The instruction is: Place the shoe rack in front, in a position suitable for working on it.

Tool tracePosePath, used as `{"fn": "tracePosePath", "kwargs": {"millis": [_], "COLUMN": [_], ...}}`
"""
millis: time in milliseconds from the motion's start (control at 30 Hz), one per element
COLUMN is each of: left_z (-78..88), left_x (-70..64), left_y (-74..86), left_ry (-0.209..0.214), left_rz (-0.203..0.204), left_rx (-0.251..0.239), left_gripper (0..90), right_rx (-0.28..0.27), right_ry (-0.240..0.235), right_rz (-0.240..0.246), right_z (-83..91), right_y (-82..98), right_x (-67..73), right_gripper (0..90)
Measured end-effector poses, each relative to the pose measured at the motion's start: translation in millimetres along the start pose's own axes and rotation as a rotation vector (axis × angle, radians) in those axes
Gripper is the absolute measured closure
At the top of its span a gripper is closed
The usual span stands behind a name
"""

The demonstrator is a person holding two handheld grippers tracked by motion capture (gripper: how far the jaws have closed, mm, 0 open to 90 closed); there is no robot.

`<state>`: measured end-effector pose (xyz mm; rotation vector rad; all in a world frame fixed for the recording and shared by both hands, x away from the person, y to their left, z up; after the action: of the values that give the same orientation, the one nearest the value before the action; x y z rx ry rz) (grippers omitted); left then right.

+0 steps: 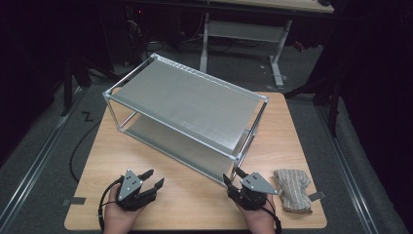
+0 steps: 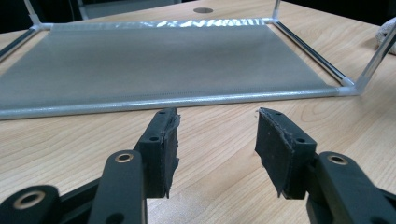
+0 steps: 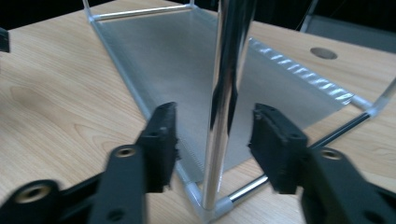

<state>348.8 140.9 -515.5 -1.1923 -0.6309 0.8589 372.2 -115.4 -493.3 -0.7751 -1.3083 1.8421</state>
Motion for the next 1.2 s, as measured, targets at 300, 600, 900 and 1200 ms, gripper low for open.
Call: {"fn": "tracePosePath", "kwargs": {"millis": [300,600,900,1200], "left_z": [0.3,11.1,27.9,17.5], "left_x": [-1.8,14.5,59.2,84.1], "left_y": [0.3,-4.1,2.0,0.7], "left_ry": [-0.012,-0.07,-0.125,-0.212], "left_rz": [0.0,-0.022,0.072,0.057], "left_rx": [0.005,0.006,0.006,-0.005], "left_gripper": [47.8,48.4,50.1,52.1], "right_rx": [-0.009,-0.005,-0.022,-0.02], "right_ry": [-0.053,-0.016,0.047,0.08], "right_rz": [0.005,-0.025,-0.067,-0.086], "right_z": [4.7,50.9,70.5,79.9], "right_y": [2.9,22.1,26.7,29.6], "right_x": [-1.6,-31.9,-59.3,-70.0], "right_gripper": [80.3,78.6,79.0,79.5]}}
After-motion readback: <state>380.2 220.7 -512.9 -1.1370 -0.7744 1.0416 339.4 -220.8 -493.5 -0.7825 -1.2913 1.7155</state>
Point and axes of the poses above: each handheld gripper's, and its own axes: z roughly backward along the jaws, y roughly out of its underside, x roughly to its left, the point moved 10 cm from there along -z, roughly forward along the jaws, and after that the axes turned 8 degrees about -x, right-handed, at the moved point
